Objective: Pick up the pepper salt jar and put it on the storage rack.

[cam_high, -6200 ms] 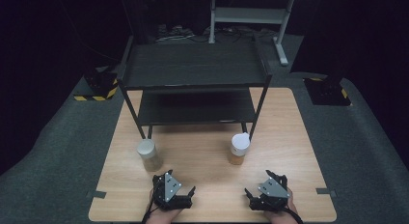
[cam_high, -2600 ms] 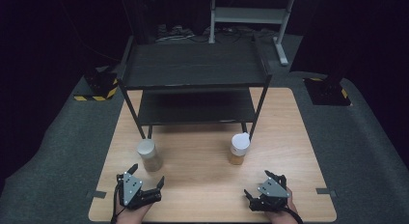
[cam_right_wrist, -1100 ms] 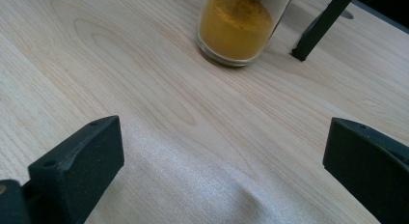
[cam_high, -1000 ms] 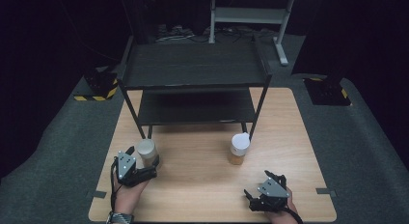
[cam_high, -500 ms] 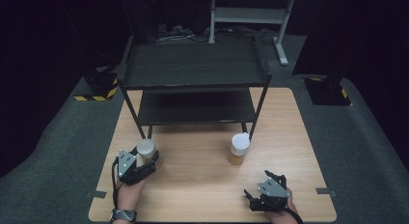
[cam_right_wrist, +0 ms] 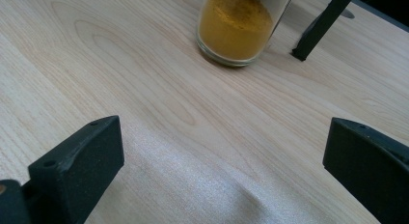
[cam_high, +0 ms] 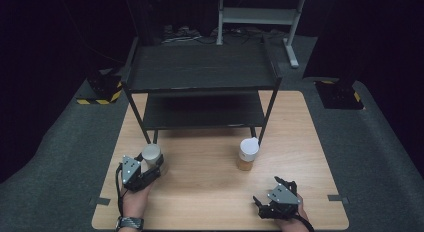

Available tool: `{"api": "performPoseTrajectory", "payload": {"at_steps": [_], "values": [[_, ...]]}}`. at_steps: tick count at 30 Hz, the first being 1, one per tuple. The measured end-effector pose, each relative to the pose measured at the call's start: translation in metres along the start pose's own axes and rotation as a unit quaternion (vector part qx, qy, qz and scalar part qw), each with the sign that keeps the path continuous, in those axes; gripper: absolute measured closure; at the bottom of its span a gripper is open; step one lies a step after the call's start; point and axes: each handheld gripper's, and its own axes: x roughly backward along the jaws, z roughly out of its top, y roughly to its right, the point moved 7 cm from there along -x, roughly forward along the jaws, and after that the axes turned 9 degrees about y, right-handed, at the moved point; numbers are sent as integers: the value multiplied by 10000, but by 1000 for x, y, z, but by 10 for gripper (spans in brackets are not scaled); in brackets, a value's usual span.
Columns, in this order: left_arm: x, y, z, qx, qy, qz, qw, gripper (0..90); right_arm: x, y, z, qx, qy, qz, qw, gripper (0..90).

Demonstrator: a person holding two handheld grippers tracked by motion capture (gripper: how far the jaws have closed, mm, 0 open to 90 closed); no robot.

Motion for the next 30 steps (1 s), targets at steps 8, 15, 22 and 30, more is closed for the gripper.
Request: {"api": "performPoseTrajectory", "payload": {"at_steps": [8,15,22,30], "values": [[4,1,7,12,76,-12,10000,340,0,0,0,-18,-7,8,10000,0],[10,3,24,-13,203,-127,9997,340,0,1,0,-20,0,11,10000,0],[13,10,48,-142,411,-268,9987,340,0,0,0,-19,-8,10,10000,0],[15,13,74,-231,547,-373,9975,340,0,1,0,-31,5,15,10000,0]]}}
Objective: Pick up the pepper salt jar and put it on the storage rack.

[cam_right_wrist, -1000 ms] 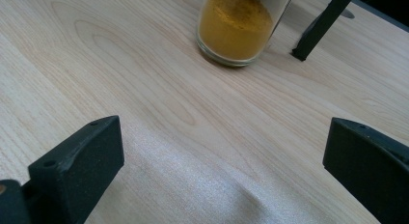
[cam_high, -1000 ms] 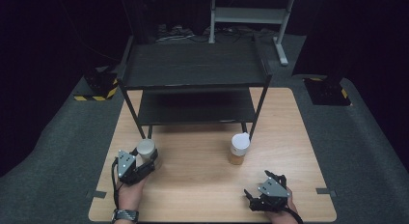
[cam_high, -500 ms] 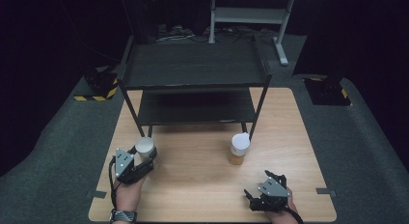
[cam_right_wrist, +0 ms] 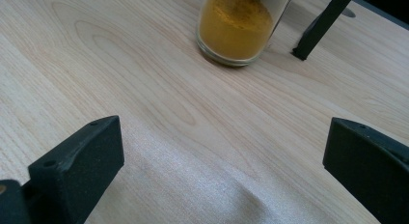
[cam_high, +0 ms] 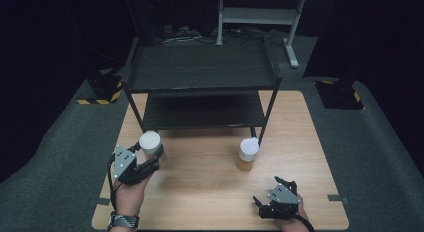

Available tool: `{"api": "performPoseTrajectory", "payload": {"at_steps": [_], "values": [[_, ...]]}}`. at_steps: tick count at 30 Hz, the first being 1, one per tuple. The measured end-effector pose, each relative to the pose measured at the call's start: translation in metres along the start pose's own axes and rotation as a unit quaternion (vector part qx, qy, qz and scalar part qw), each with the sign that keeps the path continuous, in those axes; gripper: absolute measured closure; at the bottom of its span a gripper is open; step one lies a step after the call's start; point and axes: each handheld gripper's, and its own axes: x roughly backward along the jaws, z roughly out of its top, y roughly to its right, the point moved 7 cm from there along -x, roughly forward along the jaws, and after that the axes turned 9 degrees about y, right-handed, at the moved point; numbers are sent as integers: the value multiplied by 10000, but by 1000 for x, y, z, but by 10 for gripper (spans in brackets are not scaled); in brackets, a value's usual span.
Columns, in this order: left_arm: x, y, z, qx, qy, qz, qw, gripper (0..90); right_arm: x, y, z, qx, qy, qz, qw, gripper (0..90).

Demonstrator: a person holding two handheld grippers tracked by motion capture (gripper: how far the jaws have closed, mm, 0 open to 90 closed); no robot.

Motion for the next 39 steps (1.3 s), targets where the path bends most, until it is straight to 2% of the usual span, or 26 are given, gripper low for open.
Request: {"api": "performPoseTrajectory", "payload": {"at_steps": [20,39], "values": [[-6,2,69,-171,454,-160,9987,340,0,0,0,-9,5,-6,10000,0],[-24,7,130,-240,780,-196,9965,340,1,1,0,-25,8,3,10000,0]]}}
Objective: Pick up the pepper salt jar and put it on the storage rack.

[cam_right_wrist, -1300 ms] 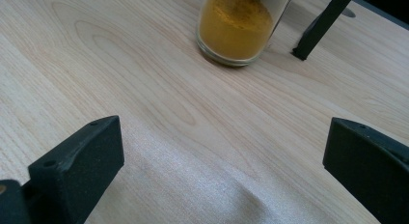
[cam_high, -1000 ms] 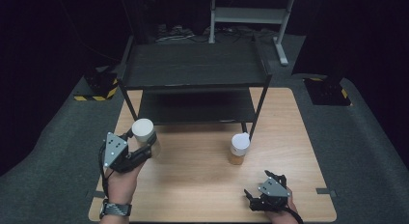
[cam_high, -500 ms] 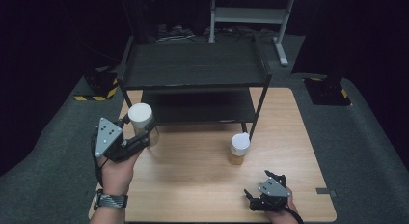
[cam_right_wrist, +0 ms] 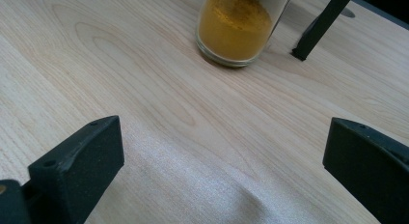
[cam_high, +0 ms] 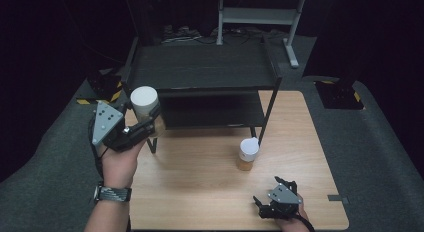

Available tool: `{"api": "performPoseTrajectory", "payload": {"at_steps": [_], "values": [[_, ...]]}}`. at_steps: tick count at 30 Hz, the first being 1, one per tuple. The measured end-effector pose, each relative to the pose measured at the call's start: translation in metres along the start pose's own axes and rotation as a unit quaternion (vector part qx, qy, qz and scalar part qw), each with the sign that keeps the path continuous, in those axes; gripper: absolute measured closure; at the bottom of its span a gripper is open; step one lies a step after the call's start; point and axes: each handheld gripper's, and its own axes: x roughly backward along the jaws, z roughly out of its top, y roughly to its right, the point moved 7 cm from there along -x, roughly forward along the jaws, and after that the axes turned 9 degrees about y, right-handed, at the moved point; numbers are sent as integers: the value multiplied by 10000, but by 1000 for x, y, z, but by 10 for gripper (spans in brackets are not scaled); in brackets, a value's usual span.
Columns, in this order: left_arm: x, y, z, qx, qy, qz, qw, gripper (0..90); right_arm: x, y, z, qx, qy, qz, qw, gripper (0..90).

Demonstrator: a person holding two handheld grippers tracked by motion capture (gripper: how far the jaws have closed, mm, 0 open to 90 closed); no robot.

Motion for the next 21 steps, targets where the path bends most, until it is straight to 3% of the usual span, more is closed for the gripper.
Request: {"api": "performPoseTrajectory", "payload": {"at_steps": [6,21], "values": [[-9,-6,16,100,89,42,9999,339,0,0,0,8,9,3,10000,0],[-25,-9,46,34,223,160,9996,337,0,1,-1,-21,32,9,10000,0]]}}
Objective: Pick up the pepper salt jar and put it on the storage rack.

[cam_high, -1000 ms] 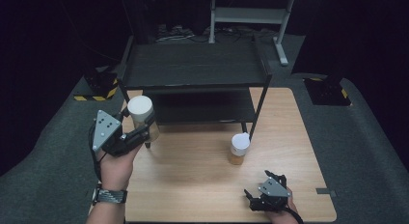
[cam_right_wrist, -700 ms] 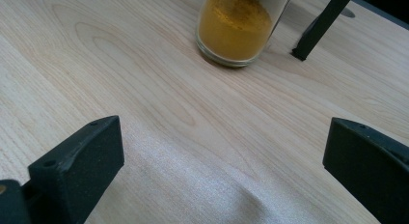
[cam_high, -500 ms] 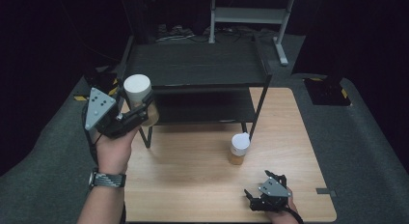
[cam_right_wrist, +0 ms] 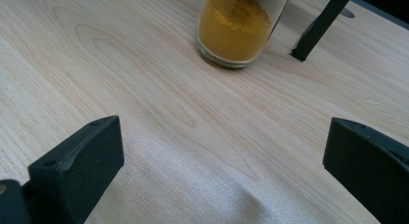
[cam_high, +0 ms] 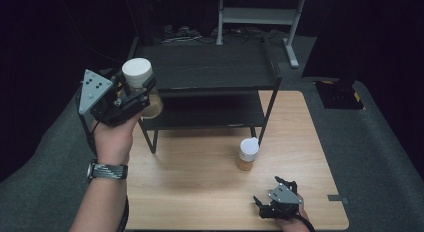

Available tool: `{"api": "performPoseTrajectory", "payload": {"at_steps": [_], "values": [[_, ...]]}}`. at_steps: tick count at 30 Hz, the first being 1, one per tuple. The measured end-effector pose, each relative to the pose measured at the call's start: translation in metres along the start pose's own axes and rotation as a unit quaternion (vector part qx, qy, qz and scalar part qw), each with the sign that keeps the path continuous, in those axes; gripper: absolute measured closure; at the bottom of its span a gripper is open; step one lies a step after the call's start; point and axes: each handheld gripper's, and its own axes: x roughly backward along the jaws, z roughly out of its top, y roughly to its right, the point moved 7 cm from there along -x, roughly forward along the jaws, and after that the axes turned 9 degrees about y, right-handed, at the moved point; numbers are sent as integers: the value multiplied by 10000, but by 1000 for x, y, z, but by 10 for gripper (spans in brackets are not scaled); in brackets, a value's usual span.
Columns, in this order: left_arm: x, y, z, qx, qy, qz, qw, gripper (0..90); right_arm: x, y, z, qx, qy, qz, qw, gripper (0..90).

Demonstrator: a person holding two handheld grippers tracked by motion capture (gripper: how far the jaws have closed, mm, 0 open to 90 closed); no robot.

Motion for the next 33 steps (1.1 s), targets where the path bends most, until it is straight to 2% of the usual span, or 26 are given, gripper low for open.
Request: {"api": "performPoseTrajectory", "payload": {"at_steps": [6,14,19,33], "values": [[-7,2,8,25,80,6,10000,338,0,0,0,-19,4,1,10000,0],[-26,7,19,-120,101,68,9999,337,0,2,0,-58,-1,14,10000,0],[-42,5,19,-24,85,102,9999,337,0,3,-1,-97,10,19,10000,0],[-77,4,17,-17,12,307,9995,337,1,2,-1,-67,32,36,10000,0]]}}
